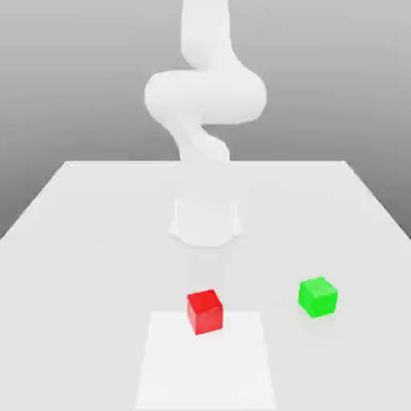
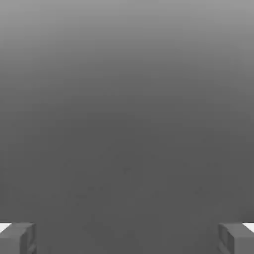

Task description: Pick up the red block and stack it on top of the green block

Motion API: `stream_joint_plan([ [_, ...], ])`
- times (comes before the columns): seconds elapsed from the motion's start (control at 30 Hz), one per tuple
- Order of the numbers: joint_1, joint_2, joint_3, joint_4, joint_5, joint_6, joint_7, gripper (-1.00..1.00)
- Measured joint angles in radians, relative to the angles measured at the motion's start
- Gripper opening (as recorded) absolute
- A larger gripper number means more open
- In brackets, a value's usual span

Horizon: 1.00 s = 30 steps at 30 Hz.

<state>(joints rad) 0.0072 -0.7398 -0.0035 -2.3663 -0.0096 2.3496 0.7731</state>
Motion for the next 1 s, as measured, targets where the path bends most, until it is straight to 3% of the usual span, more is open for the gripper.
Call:
stream_joint_plan([
  [0.53, 0.056, 0.514, -0.073, -0.521, -0.031, 0.409, -0.255, 0.0],
  [0.77, 0.036, 0.87, -0.032, -0.546, 0.053, 0.694, -0.355, 0.0],
  [0.8, 0.026, 0.902, -0.02, -0.542, 0.058, 0.722, -0.359, -1.0],
  [1.0, 0.022, 0.918, -0.016, -0.54, 0.056, 0.734, -0.357, -1.0],
])
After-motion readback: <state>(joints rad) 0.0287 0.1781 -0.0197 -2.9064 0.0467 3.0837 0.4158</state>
